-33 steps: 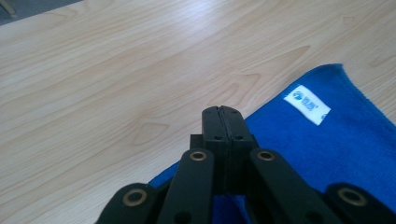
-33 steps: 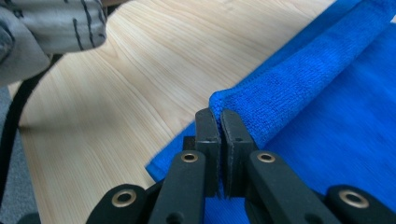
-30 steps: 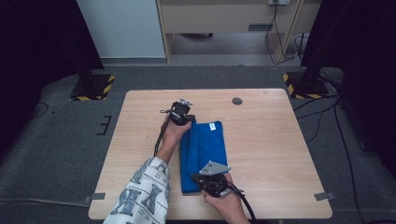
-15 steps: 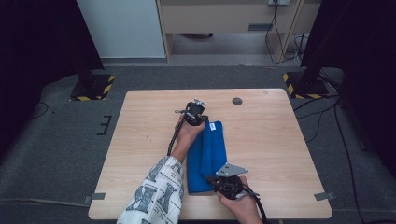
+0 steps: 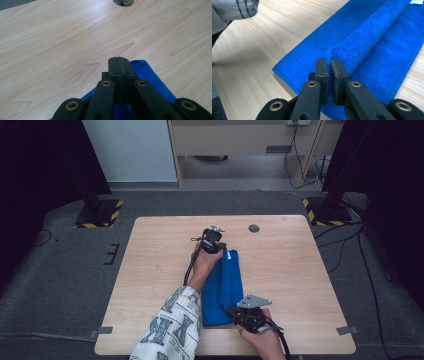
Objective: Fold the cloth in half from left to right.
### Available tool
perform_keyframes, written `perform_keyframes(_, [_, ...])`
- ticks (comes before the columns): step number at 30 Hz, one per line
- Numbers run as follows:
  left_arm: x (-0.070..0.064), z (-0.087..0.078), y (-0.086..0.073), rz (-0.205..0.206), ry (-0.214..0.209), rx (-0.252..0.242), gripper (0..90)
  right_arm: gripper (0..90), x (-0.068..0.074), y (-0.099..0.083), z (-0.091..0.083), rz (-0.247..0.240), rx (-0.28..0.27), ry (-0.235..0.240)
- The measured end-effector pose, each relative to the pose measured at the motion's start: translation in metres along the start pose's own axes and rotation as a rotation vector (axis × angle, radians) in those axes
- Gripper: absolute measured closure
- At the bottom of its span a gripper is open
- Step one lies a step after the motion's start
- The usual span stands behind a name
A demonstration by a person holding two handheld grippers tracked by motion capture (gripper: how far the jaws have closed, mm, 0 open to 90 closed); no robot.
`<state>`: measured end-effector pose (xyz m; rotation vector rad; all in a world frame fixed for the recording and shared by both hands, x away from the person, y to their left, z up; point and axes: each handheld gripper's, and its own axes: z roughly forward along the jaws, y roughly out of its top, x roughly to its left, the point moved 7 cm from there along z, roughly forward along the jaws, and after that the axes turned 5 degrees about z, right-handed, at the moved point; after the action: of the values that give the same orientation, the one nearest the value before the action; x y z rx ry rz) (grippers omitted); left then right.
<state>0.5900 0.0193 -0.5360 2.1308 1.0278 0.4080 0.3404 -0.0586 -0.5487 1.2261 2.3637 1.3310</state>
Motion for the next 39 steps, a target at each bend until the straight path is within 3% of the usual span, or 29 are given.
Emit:
perform_keyframes(6, [-0.006, 0.005, 0.002, 0.018, 0.012, 0.020, 89.3, 84.9, -0.006, -0.003, -0.003, 0.023, 0.010, 0.002])
perform_keyframes(12, [-0.006, 0.008, 0.000, -0.006, 0.007, 0.027, 89.1, 82.2, -0.007, -0.006, -0.001, 0.031, 0.024, 0.013])
perform_keyframes(18, [-0.011, 0.011, 0.001, -0.032, -0.038, 0.006, 86.8, 56.7, -0.014, -0.008, -0.003, 0.016, 0.041, -0.070])
perform_keyframes(22, [-0.013, 0.010, 0.003, -0.044, -0.055, -0.018, 79.9, 40.1, -0.021, -0.009, -0.007, 0.030, 0.042, -0.115])
perform_keyframes(26, [-0.012, 0.007, 0.007, -0.043, -0.046, -0.043, 65.7, 25.4, -0.027, -0.010, -0.009, 0.025, 0.048, -0.135])
perform_keyframes(29, [-0.010, 0.002, 0.008, -0.004, -0.023, -0.049, 60.1, 20.8, -0.032, -0.010, -0.010, 0.022, 0.042, -0.142])
perform_keyframes(32, [-0.008, -0.003, 0.007, 0.005, -0.010, -0.049, 47.4, 16.9, -0.036, -0.008, -0.010, 0.030, 0.036, -0.144])
perform_keyframes(36, [-0.004, -0.012, 0.006, 0.020, -0.002, -0.057, 36.7, 13.0, -0.038, -0.006, -0.008, 0.037, 0.033, -0.137])
perform_keyframes(39, [-0.001, -0.019, 0.006, 0.010, -0.005, -0.069, 30.6, 11.3, -0.041, -0.003, -0.007, 0.034, 0.022, -0.132])
